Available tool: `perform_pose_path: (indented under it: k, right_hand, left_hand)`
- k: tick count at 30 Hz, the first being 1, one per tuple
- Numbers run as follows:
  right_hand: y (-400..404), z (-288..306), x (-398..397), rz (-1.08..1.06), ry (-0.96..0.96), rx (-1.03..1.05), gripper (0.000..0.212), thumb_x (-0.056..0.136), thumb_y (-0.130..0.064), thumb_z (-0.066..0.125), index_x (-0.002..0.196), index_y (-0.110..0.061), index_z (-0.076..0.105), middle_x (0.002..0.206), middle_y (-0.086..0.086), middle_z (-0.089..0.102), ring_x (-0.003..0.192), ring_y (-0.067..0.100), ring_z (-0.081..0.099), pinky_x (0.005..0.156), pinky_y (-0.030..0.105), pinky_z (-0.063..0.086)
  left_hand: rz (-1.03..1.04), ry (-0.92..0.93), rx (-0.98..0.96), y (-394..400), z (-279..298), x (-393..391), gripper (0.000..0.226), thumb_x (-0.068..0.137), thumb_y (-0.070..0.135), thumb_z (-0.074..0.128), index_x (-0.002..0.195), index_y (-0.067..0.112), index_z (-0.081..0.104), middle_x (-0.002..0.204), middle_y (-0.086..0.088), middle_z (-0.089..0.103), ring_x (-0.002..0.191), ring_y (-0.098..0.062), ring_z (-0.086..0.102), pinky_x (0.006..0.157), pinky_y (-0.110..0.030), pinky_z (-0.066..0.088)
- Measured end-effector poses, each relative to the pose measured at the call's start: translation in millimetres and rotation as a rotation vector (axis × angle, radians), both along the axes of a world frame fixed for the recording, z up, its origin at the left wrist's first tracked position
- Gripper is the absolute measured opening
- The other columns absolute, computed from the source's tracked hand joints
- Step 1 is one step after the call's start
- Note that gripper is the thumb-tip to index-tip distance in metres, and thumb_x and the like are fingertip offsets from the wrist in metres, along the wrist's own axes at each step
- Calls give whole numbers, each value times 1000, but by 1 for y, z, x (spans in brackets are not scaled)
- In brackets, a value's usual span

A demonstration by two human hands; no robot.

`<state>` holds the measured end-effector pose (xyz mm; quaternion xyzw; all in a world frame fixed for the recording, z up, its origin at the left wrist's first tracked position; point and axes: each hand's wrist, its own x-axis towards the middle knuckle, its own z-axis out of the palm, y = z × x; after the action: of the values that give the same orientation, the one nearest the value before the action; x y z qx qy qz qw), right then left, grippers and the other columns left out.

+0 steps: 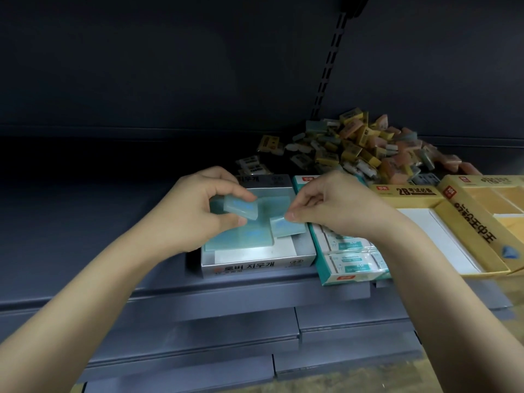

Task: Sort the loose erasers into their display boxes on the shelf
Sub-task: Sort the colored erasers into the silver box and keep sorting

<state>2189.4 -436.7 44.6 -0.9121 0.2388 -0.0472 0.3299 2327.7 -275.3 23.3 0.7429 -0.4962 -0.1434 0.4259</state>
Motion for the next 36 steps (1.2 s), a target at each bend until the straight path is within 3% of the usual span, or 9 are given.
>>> perform_pose_path:
  k: [5,8,13,17,23,27,31,34,36]
  right_hand:
    - [2,-1,5,11,38,-24,10,76,-24,76,68,-26,72,50,-22,59,52,-10,53,47,7,39]
    - [3,-4,5,7,44,-57,10,77,-24,76,68,-26,71,54,-21,59,56,-10,53,49,3,36]
    - [4,-9,4,42,38,-255,5,77,-31,74,74,-30,71,82,-14,50,72,1,46,59,10,32]
    - [5,-3,0,72,65,-321,2,78,-29,72,78,-30,69,84,-15,47,79,4,47,68,22,36]
    - [7,-2,1,80,141,-330,3,81,-29,69,80,-26,70,77,-18,46,82,6,49,72,24,38]
    - [9,-5,4,63,163,-320,6,82,-27,68,82,-23,72,71,-18,48,78,4,48,72,24,41]
    - [7,-3,1,98,205,-298,11,79,-33,71,89,-27,71,74,-17,46,70,1,44,65,21,36]
    - [6,-4,1,118,258,-323,17,75,-38,74,89,-35,65,78,-17,42,74,4,43,68,24,36]
    - [7,-6,3,106,257,-348,18,74,-38,75,80,-36,59,76,-17,39,75,6,42,68,26,35]
  left_hand:
    - [4,8,22,1,-3,-3,33,71,7,77,84,36,68,94,12,57,85,4,53,75,-1,34]
    - [34,-4,27,2,-2,-2,31,71,7,77,84,34,69,95,12,57,84,3,52,71,0,33]
    - [112,10,33,9,-4,4,30,73,10,76,83,37,67,97,15,56,92,2,53,76,0,33]
    - [176,20,21,19,-2,5,27,74,11,75,86,34,68,97,16,57,93,5,53,74,6,29]
    - [221,-3,-5,33,-2,0,25,74,13,75,84,35,68,94,18,60,95,9,51,74,7,28]
    - [192,-60,22,35,-7,-5,27,72,16,76,81,39,67,94,22,62,98,5,53,82,3,29]
    - [198,-117,52,34,-12,-12,27,71,16,77,80,40,67,94,26,61,99,-8,53,93,-18,32]
    - [202,-131,53,34,-12,-13,28,70,18,78,77,42,66,91,27,64,100,-6,51,92,-9,29]
    - [195,-124,55,36,-10,-13,27,69,25,80,73,47,66,99,38,56,102,0,49,95,-13,30]
